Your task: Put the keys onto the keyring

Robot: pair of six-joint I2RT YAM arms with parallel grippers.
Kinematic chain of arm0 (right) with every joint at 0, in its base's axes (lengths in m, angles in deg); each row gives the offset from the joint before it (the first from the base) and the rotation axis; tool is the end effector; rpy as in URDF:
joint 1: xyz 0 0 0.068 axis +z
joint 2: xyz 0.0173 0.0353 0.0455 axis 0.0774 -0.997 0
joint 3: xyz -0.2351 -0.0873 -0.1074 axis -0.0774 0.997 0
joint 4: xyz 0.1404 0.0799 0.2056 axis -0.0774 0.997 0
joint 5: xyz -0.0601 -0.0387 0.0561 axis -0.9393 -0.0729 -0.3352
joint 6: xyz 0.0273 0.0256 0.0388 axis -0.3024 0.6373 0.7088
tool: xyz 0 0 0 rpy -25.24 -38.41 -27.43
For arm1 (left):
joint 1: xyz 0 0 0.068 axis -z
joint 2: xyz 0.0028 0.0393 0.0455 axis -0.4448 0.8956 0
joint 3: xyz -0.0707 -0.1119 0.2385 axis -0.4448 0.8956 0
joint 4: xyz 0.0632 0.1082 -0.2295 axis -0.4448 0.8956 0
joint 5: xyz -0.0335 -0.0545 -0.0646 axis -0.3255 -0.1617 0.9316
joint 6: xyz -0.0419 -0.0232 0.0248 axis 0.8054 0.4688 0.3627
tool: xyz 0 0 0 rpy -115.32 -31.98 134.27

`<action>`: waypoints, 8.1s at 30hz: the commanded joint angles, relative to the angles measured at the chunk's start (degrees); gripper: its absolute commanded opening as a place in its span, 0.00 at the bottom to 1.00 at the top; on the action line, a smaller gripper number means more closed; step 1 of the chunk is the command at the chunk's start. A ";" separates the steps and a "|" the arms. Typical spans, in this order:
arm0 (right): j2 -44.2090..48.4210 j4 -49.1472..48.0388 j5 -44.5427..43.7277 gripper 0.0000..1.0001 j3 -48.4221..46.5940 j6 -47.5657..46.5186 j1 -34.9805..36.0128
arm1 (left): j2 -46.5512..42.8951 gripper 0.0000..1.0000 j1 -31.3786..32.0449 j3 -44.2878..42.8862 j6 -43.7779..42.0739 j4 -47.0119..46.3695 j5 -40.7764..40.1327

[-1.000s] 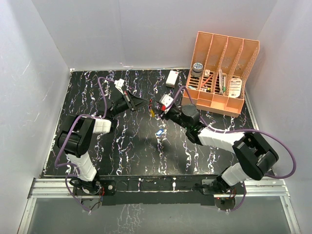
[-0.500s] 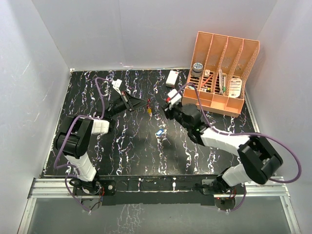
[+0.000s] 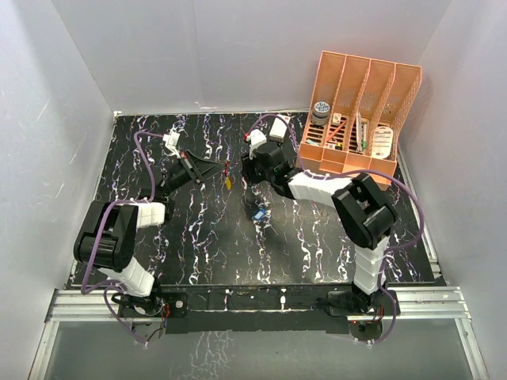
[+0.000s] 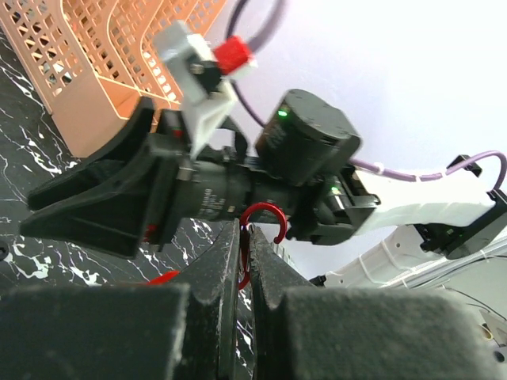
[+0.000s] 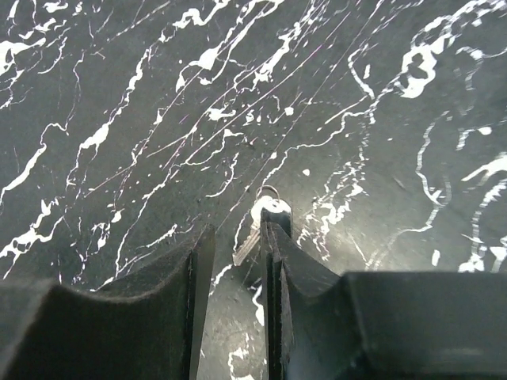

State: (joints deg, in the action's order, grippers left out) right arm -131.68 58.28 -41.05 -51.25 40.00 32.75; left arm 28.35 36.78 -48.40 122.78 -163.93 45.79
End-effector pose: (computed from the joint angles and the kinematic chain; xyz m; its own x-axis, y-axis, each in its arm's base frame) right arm 0.3369 0.2555 0.2017 -0.4552 -0.2003 -0.8675 -0.5575 0.8238 0.1024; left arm 0.2890 -0.0802 0.2390 -0.5861 -0.5105 -0.6292 0.6782 0.1157 -0.7257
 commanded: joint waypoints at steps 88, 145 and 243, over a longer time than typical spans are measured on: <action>21.28 -20.82 18.91 0.00 16.34 2.29 -5.99 | 0.76 0.00 -0.48 -5.86 -0.84 -17.84 3.82; 24.12 -22.03 28.30 0.00 14.76 11.15 -5.84 | 5.82 0.00 5.93 -12.44 -1.84 -17.84 3.81; 19.73 8.88 6.53 0.36 20.31 19.63 4.57 | -1.96 0.00 5.19 -2.14 -4.73 -17.89 0.12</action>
State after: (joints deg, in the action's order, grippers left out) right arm -110.63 68.77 -32.30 -31.05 56.22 35.57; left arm 29.92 42.60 -50.79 118.52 -164.11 46.36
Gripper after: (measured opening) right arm 0.335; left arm 0.032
